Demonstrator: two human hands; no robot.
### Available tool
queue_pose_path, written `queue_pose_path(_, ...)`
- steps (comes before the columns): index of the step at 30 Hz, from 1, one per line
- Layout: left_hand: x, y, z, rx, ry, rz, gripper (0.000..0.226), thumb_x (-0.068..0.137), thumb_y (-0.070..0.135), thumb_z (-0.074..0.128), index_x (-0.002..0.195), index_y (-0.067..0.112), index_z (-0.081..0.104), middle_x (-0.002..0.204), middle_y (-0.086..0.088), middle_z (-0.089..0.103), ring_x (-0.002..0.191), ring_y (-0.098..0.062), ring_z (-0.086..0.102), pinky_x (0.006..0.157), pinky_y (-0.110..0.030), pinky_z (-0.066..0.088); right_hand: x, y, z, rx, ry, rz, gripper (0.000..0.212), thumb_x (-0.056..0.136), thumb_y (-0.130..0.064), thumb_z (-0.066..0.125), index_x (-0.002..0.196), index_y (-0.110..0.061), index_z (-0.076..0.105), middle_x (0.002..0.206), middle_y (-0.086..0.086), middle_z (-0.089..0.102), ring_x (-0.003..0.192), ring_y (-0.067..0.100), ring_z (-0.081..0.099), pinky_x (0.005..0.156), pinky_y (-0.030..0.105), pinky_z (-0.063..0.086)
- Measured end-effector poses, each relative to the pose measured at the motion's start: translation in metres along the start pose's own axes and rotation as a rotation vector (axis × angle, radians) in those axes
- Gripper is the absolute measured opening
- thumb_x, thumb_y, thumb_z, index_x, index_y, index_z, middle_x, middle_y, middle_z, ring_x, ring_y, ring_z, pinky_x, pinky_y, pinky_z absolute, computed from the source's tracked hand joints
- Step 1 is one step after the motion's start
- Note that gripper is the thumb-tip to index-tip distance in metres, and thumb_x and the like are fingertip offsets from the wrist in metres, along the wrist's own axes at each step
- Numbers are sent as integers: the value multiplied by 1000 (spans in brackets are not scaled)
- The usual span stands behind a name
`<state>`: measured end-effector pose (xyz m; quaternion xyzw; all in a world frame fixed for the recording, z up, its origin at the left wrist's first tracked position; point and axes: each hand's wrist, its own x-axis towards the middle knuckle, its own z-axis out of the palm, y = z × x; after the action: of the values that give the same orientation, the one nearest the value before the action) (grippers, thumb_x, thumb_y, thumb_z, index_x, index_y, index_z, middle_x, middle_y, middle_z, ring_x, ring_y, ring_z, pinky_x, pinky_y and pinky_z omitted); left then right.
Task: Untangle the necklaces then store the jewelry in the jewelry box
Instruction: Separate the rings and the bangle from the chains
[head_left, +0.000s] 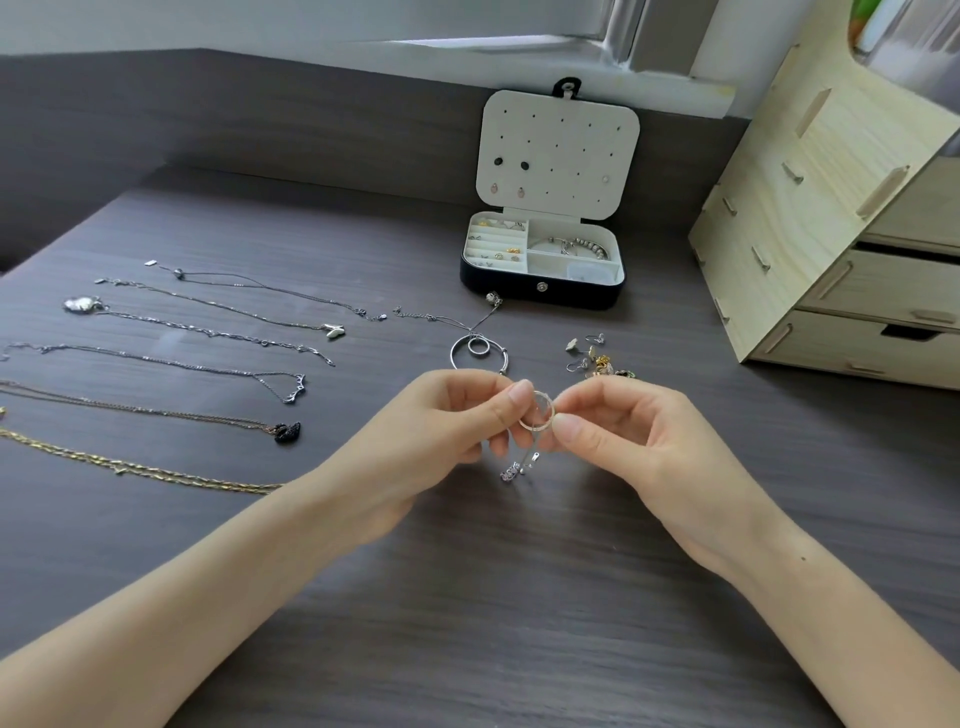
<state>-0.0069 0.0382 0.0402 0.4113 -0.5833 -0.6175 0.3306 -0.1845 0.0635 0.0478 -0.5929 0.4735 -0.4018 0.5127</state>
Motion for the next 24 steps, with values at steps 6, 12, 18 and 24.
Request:
queue_pose_path(6,0,-3,1,-59,-52,1,21,83,38,62,73,22,70,76,5,64,70,-9,49,68,-23,37,0,-6,1,70,-49,6,13,78,-21,65,80,-8,64,70,-6,68,67,0,61,65,8,43)
queue_pose_path(12,1,-7,3,-99,-62,52,21,82,31,56,74,16,68,73,5,66,69,-7,54,72,-24,44,1,-7,0,58,-46,67,10,77,-22,71,72,-14,67,66,-6,65,64,4,56,62,14,42)
queue_pose_path(18,0,-9,5,130,-48,204,22,89,32,56,77,17,66,72,13,67,70,0,58,71,-17,48,4,-5,-2,63,-71,127,27,79,-33,58,71,-9,68,64,3,60,59,10,45,53,22,35)
queue_pose_path(24,2,-12,5,225,-66,269,20,85,43,57,76,28,67,80,5,70,75,-17,61,75,-37,49,4,-6,-3,180,-46,220,10,68,-17,64,63,-9,64,60,2,53,56,12,38,52,24,27)
